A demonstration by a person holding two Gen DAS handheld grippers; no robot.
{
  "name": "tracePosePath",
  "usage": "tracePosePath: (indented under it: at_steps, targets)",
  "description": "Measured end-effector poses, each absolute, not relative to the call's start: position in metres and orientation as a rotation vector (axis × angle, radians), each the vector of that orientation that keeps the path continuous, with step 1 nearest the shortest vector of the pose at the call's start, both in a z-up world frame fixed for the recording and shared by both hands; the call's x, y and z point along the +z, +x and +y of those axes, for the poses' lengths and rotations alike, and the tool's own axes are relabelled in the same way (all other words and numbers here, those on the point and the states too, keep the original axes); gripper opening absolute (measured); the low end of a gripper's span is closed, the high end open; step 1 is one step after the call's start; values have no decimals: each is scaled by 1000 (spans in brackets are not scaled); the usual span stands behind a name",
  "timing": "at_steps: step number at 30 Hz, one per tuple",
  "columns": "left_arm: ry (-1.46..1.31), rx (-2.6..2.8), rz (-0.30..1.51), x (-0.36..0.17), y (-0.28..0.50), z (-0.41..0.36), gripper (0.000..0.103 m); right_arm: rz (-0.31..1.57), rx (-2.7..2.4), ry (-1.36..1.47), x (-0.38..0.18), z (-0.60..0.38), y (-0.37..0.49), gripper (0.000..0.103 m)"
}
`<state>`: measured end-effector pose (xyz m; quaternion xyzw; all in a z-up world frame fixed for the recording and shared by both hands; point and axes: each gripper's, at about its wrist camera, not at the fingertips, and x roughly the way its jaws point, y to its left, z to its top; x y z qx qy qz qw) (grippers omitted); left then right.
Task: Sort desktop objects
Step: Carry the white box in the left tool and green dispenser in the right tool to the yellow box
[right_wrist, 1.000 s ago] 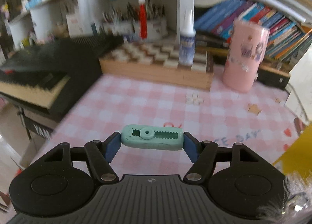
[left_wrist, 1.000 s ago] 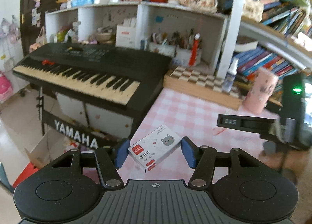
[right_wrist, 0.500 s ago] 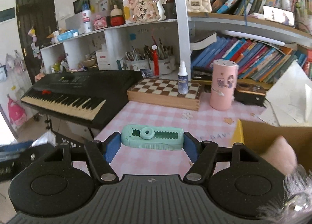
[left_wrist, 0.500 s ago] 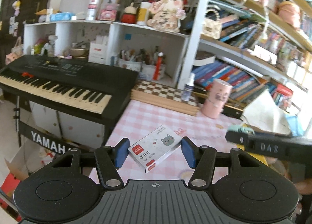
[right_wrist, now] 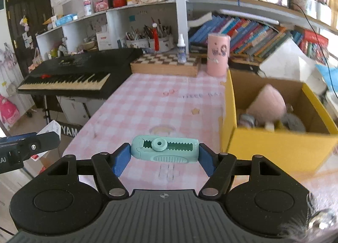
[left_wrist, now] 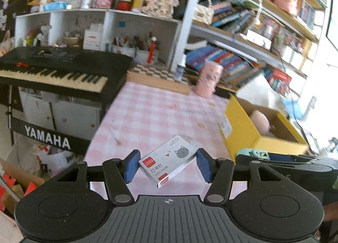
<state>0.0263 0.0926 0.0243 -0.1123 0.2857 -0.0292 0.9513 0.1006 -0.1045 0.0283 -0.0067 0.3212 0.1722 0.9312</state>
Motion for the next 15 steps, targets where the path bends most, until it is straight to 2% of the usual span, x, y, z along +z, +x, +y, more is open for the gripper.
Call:
tracePosePath:
  at_steps: [15]
  targets:
    - [-157, -351, 635, 19, 4, 33, 57, 704, 88, 105, 18, -172, 6, 66]
